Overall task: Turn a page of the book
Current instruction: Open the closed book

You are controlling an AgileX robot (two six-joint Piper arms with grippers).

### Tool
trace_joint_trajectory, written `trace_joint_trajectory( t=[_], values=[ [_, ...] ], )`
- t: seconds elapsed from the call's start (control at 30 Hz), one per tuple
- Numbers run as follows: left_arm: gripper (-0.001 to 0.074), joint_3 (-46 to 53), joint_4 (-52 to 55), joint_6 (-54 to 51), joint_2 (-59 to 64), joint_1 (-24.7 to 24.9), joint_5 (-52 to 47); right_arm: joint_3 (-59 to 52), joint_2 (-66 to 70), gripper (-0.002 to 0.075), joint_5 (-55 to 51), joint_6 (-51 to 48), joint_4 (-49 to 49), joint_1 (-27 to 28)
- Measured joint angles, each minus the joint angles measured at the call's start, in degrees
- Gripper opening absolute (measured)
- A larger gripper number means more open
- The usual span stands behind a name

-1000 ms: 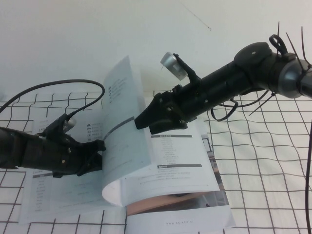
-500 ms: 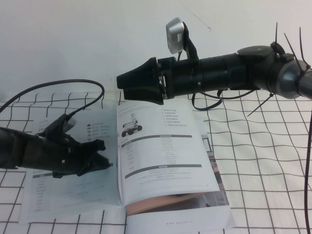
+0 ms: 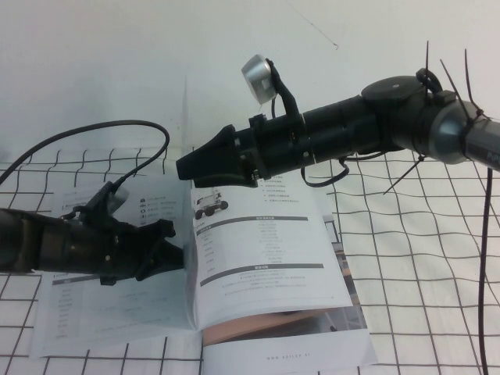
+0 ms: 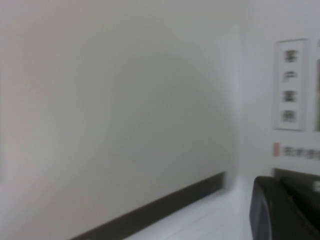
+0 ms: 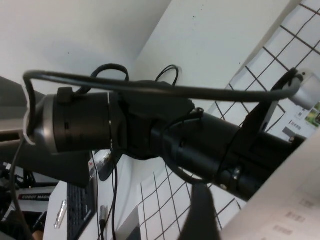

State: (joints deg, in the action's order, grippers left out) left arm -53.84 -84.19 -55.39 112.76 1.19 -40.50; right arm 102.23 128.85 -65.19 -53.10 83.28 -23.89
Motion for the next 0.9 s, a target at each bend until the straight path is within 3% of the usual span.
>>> trace_joint_trajectory(
  t=[0.37, 0.6, 0.9],
  values=[
    [-0.0003, 0.1, -3.4, -4.9, 0.0, -0.3, -2.5, 0.0, 0.0, 0.0519, 1.9, -0.9, 0.0, -2.3],
    [-0.0003, 0.1, -3.2, -4.9, -1.5, -4.8, -3.4, 0.0, 0.0, 0.0519, 2.0, -1.0, 0.0, -2.3],
    [-0.0003, 0.1, 7.9, 3.2, -13.6, -7.1, -4.2, 0.0, 0.0, 0.0519, 2.0, -1.4, 0.0, -2.3]
  ],
)
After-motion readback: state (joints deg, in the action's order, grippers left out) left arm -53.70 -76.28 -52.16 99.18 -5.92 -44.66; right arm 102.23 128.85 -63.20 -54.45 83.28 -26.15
